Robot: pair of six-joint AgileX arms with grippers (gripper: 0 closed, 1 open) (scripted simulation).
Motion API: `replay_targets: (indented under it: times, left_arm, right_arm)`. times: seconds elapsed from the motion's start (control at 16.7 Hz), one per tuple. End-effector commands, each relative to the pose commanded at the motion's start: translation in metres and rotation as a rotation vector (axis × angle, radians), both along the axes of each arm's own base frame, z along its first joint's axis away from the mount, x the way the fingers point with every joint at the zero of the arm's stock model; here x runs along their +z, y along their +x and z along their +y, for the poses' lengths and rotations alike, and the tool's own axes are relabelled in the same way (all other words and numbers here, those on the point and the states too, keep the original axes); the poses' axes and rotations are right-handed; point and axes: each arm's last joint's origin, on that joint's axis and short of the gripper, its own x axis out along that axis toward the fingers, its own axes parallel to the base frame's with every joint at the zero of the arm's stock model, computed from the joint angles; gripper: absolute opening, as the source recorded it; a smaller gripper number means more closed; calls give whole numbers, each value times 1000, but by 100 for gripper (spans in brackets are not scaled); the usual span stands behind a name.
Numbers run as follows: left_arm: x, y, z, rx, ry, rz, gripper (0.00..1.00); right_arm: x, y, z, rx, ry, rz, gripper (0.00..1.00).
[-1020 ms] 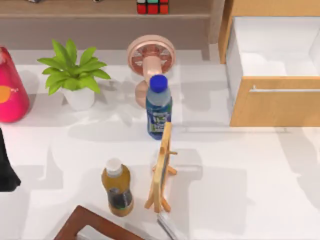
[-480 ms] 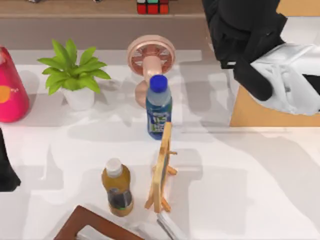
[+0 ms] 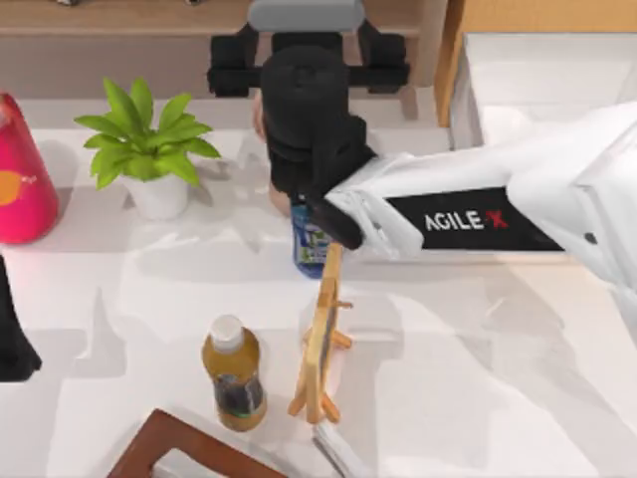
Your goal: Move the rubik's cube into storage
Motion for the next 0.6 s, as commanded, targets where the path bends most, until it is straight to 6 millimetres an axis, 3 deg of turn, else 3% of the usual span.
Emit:
replay_targets:
  times: [0.36, 0.6]
  left_arm:
    - [0, 0, 0, 0, 0, 0, 100]
    - [0, 0, 0, 0, 0, 0, 100]
  right_arm:
    - [-7, 3, 1, -12, -6, 7, 100]
    - [3, 12, 3, -8, -3, 0, 100]
